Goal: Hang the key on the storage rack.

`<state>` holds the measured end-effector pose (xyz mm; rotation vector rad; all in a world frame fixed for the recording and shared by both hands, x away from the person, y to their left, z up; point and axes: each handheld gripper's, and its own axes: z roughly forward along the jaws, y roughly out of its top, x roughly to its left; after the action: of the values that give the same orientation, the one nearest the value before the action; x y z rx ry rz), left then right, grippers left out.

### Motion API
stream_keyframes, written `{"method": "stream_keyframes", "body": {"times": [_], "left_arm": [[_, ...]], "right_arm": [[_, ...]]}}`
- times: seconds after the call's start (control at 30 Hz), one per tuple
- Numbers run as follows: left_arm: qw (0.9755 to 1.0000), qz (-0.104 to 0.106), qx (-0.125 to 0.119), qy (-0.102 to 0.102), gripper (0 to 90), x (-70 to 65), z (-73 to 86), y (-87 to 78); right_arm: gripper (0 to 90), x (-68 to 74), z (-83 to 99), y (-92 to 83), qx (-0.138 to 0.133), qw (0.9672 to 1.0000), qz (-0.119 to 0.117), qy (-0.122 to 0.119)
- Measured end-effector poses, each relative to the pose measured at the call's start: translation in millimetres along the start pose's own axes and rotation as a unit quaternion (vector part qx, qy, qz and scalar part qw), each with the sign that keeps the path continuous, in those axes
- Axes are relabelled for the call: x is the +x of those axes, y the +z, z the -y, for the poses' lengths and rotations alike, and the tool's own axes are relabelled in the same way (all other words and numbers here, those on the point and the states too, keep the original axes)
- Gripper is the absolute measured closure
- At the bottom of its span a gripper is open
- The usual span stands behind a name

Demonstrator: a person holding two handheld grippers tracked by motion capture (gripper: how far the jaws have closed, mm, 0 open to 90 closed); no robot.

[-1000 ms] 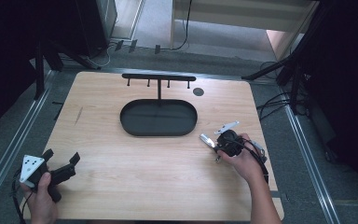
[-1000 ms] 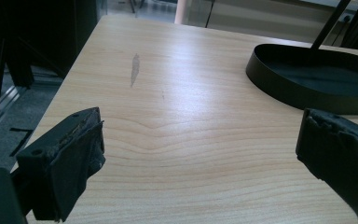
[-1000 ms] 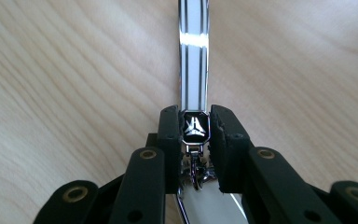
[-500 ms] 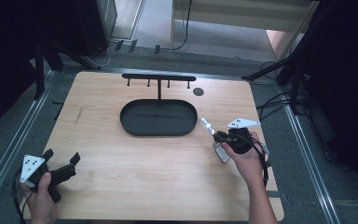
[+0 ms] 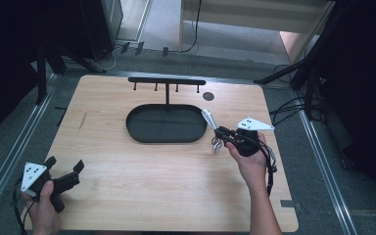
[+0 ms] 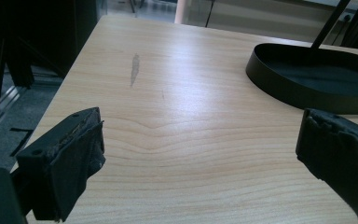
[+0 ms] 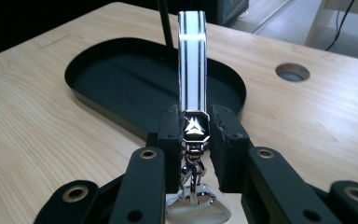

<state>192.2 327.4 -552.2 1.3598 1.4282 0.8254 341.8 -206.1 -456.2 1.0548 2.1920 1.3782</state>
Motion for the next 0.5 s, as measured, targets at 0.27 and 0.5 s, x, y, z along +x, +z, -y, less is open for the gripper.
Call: {"method": "stream_keyframes", "body": {"times": [0.27,0.5], "left_arm": [[1.0000,0.000,0.000,-0.001,1.4,0.1,0.0,0.0],[1.0000,0.000,-0.001,-0.002,1.4,0.7,0.0,0.0]], "right_arm": [[75.6,11.9,-19.7,12.0,-0.023,0.9997,0.000,-0.008],[75.6,14.3,-35.8,20.0,-0.032,0.9994,-0.003,-0.010]]}}
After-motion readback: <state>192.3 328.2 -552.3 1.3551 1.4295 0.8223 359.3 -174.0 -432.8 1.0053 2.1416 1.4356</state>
